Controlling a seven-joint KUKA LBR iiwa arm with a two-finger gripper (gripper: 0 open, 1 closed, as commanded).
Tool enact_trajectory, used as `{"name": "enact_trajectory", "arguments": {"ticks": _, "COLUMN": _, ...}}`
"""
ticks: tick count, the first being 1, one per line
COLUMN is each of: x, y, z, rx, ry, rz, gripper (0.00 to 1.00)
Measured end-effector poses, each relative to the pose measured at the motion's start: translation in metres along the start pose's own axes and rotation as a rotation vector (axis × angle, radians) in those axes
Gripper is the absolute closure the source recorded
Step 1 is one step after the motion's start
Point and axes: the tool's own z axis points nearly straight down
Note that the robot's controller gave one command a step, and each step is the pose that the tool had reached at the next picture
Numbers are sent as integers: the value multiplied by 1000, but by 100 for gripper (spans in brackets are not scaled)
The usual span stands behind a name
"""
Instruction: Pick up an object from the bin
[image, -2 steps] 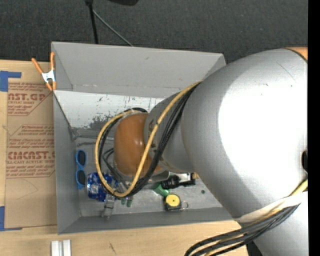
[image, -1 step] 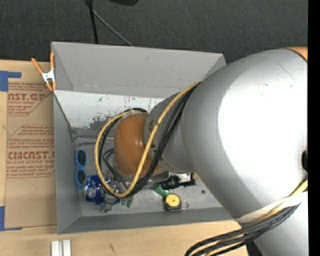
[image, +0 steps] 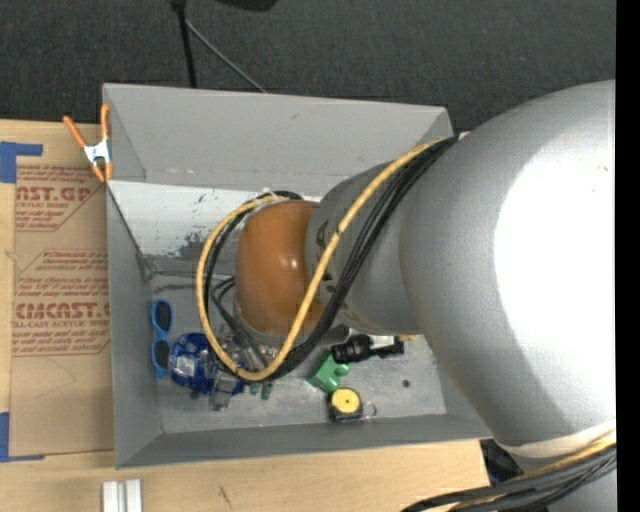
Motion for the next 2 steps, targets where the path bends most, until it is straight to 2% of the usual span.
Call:
{"name": "enact_trajectory", "arguments": {"ticks": 1, "x": 0, "y": 1, "z": -16, "rx": 1, "ry": 2, "rz": -1, "gripper": 100}}
{"name": "enact_trajectory", "arguments": {"ticks": 2, "x": -1, "y": 2, "z": -65, "rx": 0, "ry": 0, "rz": -2, "gripper": 100}}
